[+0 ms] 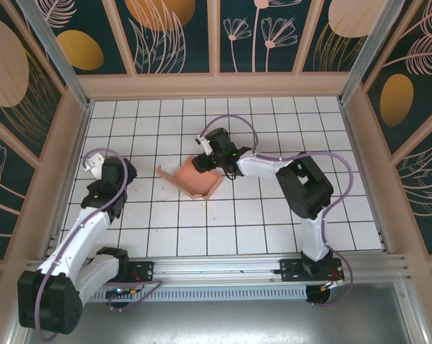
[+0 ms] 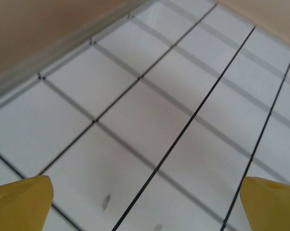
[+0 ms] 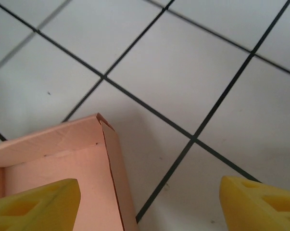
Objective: Fold the paper box
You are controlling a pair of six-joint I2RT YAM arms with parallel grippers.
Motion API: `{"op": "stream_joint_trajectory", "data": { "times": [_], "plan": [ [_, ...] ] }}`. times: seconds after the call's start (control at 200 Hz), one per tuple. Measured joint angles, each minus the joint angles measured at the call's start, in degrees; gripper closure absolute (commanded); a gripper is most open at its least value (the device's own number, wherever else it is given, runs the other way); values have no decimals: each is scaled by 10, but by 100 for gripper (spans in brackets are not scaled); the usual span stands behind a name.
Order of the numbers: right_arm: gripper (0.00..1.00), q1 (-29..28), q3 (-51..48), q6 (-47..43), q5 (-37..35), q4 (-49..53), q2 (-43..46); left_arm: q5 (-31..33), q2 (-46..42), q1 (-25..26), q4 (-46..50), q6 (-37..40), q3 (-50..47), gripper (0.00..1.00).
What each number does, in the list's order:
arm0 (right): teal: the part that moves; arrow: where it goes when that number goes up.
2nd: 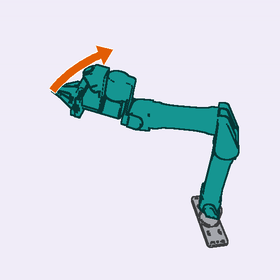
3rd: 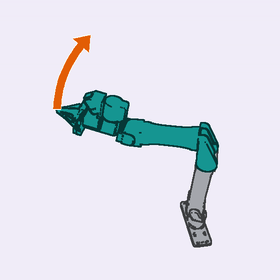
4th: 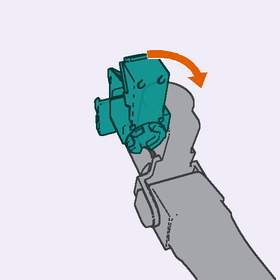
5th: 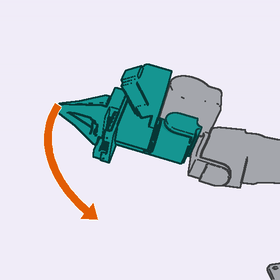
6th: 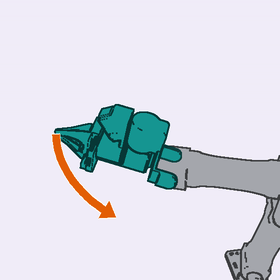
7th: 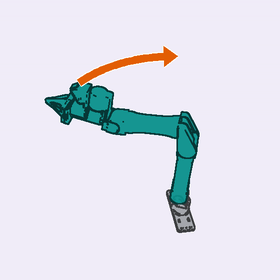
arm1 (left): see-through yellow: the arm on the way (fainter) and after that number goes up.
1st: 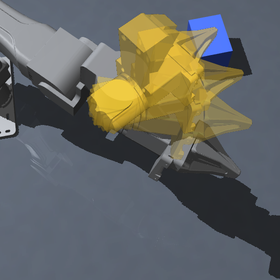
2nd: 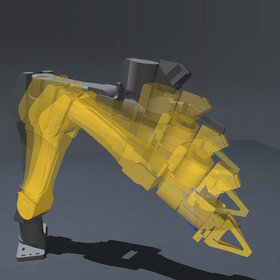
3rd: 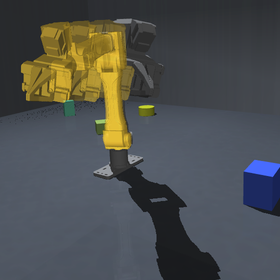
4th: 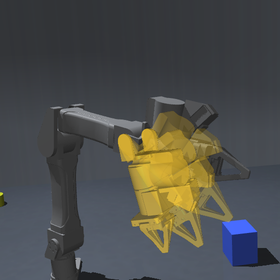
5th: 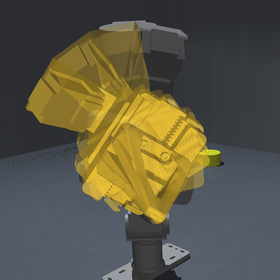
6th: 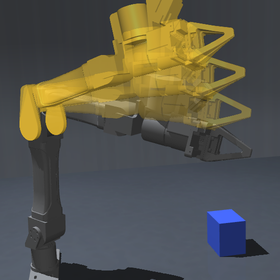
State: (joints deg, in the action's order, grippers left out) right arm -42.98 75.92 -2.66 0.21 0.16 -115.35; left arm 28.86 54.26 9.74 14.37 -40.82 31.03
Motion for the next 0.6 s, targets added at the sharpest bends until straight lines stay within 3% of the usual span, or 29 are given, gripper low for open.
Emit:
{"op": "stream_joint_trajectory", "data": {
  "times": [0.32,0.601],
  "plan": [
    [25,24,4,22,-58,40,-16,-91,46,0,-39,-8,-25,1],
    [25,83,-72,79,-89,50,61,-166,136,0,-103,-9,-12,1]
  ]
}}
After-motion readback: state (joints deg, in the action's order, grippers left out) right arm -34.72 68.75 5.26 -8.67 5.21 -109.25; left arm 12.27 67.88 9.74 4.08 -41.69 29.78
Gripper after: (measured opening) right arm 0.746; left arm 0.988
